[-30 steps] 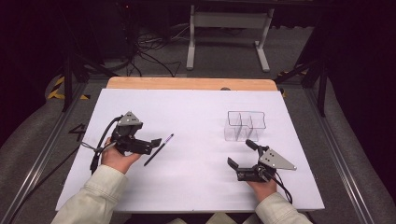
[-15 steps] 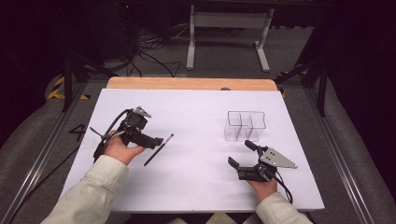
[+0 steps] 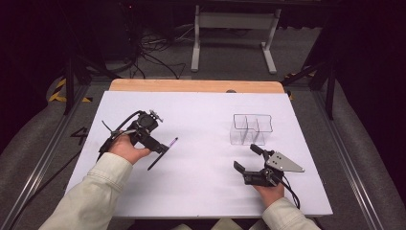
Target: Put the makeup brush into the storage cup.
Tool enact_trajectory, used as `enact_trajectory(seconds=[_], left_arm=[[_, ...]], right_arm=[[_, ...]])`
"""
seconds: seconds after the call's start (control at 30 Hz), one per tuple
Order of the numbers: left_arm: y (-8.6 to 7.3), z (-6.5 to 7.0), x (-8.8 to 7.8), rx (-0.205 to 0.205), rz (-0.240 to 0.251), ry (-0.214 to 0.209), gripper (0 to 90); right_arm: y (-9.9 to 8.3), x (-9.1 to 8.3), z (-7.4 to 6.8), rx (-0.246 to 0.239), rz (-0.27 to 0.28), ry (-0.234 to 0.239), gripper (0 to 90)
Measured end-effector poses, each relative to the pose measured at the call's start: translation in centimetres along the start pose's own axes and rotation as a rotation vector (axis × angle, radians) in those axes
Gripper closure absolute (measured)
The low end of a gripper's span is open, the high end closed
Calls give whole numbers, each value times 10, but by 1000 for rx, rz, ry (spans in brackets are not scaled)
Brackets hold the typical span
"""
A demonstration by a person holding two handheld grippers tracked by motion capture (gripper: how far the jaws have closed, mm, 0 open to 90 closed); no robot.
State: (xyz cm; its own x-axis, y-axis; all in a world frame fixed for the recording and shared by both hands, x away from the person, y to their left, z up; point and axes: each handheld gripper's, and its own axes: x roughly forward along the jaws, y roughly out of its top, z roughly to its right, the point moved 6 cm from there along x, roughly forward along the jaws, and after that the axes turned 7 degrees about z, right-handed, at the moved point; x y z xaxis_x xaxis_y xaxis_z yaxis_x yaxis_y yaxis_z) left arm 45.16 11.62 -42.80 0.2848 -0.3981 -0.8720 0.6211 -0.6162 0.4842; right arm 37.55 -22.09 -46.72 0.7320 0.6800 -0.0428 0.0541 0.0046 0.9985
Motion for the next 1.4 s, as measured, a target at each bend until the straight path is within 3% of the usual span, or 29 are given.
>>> enact_trajectory(seconds=[0.1,0.63,1.2,1.4], left_arm=[[-1,-1,2,16,-27,10,84],[-6,0,19,11,-133,-3,157],[-17,1,41,1,-213,-34,365],[-20,2,45,-6,-239,-44,486]], right_arm=[[0,0,0,1,-1,-1,88],[-1,0,0,-1,-1,-2,88],[-1,0,1,9,0,-2,88],[-1,1,1,11,0,-1,88]])
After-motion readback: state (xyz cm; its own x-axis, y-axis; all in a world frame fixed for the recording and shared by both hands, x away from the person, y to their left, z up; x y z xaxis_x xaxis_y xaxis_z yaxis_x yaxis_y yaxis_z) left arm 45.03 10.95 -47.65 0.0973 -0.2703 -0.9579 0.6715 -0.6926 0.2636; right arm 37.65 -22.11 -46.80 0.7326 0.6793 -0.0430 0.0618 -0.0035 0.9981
